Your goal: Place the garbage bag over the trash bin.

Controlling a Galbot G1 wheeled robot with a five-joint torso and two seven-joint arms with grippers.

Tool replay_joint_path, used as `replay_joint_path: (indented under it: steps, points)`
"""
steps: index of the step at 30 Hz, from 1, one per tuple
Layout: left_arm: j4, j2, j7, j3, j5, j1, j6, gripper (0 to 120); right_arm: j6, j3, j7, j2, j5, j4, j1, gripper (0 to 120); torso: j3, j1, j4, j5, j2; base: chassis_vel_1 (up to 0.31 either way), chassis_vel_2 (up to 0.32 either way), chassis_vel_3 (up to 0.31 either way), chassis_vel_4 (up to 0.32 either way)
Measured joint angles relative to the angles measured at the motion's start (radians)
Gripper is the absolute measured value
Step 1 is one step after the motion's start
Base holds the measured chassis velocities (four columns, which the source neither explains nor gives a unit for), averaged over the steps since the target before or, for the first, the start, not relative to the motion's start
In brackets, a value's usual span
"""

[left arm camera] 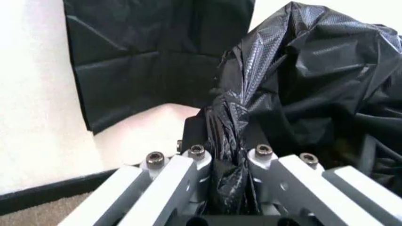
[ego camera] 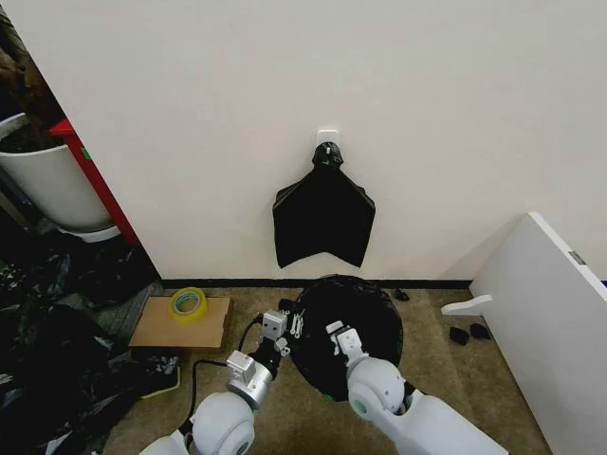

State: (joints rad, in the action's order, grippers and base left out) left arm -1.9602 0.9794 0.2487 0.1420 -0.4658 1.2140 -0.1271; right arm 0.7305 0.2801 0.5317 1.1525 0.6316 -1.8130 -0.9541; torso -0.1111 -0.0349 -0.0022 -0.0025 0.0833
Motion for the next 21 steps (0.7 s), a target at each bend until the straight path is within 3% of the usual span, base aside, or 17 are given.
replay_joint_path:
  steps: [8, 21]
  points:
    - [-0.008, 0.0, -0.008, -0.008, 0.018, 0.014, -0.008, 4, 0.0, -0.008, -0.004, -0.004, -0.049, 0.102, 0.048, 0, 0.0, 0.0, -0.0003, -0.0001, 0.0, 0.0, 0.0, 0.0, 0.0]
    - [-0.011, -0.003, -0.012, -0.008, 0.017, 0.001, -0.001, 4, 0.0, -0.001, -0.029, 0.023, -0.08, 0.108, 0.077, 0, 0.0, 0.0, 0.0002, -0.0001, 0.0, 0.0, 0.0, 0.0, 0.0]
